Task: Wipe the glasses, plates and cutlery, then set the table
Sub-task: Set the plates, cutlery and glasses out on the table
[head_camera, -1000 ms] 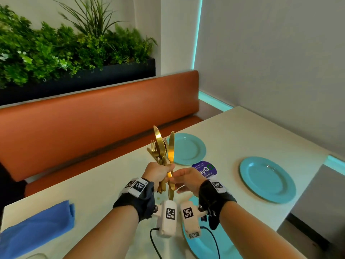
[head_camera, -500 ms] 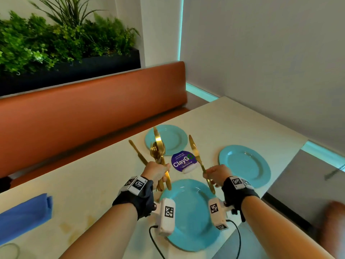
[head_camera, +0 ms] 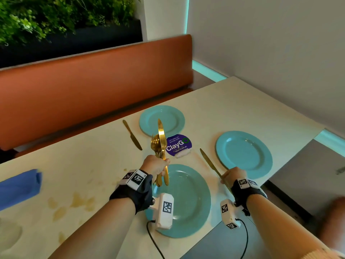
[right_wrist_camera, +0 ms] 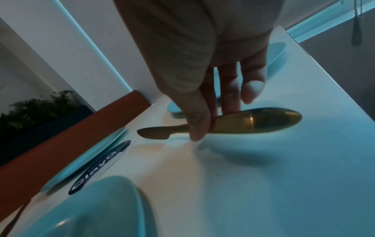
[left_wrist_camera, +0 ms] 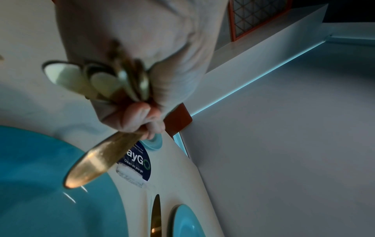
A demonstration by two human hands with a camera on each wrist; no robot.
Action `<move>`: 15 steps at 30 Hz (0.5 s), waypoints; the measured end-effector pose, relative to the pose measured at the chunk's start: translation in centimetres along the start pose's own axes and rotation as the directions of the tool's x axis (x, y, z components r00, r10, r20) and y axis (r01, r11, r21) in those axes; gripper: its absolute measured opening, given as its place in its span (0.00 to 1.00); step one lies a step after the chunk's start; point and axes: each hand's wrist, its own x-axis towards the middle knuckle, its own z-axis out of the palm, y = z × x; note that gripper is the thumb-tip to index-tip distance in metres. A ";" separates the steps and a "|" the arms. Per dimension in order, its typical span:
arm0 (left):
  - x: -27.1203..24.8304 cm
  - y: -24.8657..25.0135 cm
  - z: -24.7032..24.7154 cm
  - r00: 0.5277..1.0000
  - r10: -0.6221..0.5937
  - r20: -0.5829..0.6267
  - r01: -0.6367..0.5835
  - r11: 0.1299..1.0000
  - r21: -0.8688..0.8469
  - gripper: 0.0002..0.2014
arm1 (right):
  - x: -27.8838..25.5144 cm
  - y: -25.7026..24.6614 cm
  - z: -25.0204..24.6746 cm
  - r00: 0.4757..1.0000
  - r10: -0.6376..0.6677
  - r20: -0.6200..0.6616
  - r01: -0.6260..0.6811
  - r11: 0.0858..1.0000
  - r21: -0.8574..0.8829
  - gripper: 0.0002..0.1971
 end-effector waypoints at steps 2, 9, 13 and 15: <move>0.1 -0.1 0.4 1.000 0.000 -0.007 0.000 1.000 -0.010 0.15 | 0.4 0.2 0.4 1.000 -0.001 0.004 0.001 1.000 0.025 0.09; 0.1 0.0 1.3 1.000 0.008 -0.010 -0.008 0.999 -0.042 0.09 | 0.6 0.6 0.2 1.000 0.002 -0.027 0.000 0.997 0.083 0.07; 0.0 -0.2 1.7 1.000 0.011 0.010 -0.011 0.998 -0.058 0.08 | 0.8 0.9 0.5 0.999 0.021 -0.031 -0.015 0.986 0.164 0.16; 0.0 -0.3 1.8 1.000 0.005 0.009 -0.004 0.999 -0.054 0.09 | 0.7 1.0 0.5 0.999 0.031 -0.037 -0.023 0.978 0.208 0.14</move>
